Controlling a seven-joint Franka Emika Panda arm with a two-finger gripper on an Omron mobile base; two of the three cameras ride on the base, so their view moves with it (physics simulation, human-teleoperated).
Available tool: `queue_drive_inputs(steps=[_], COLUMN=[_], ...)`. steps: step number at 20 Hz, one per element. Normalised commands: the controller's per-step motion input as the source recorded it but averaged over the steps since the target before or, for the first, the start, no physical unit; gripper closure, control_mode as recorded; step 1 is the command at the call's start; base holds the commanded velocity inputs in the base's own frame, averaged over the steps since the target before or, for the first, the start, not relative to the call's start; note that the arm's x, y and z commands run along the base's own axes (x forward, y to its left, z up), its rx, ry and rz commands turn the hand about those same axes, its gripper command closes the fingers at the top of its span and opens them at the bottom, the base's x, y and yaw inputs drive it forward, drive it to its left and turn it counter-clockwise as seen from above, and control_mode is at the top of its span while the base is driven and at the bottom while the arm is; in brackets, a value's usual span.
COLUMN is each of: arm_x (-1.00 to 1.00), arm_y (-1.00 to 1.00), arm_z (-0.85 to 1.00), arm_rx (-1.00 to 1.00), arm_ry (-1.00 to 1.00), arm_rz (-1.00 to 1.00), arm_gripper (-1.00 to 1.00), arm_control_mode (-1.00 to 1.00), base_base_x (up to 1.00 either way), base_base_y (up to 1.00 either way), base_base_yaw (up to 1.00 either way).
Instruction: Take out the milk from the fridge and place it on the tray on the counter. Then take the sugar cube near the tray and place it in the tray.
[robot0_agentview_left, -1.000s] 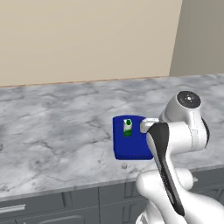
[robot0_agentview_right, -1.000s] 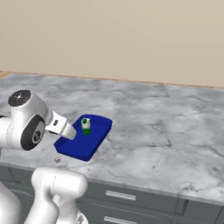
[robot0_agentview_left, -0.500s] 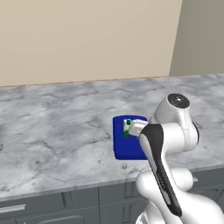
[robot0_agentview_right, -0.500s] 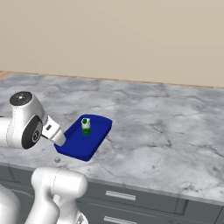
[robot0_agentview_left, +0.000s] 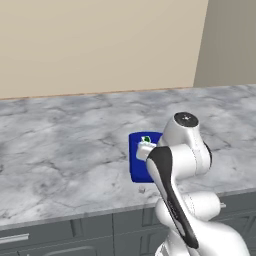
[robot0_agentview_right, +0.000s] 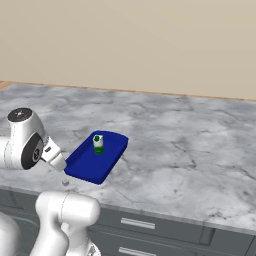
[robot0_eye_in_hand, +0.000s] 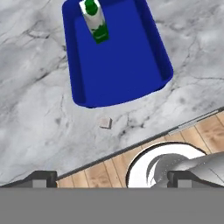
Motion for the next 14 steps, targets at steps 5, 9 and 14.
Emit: queue_drive_inputs(steps=[5,9,14], arm_x=[0.0,0.0,0.0], arm_y=[0.22,0.0,0.0], arm_z=[-0.4,-0.44,-0.45], arm_rx=[0.0,-0.05,-0.01], arm_ry=[0.01,0.0,0.0], arm_rz=[-0.11,-0.05,-0.02], arm_gripper=[-1.0,-1.0,-1.0], arm_control_mode=[-1.0,-1.0,-1.0], base_base_x=[0.0,0.0,0.0], base_base_y=[0.0,0.0,0.0], base_base_yaw=[0.0,0.0,0.0])
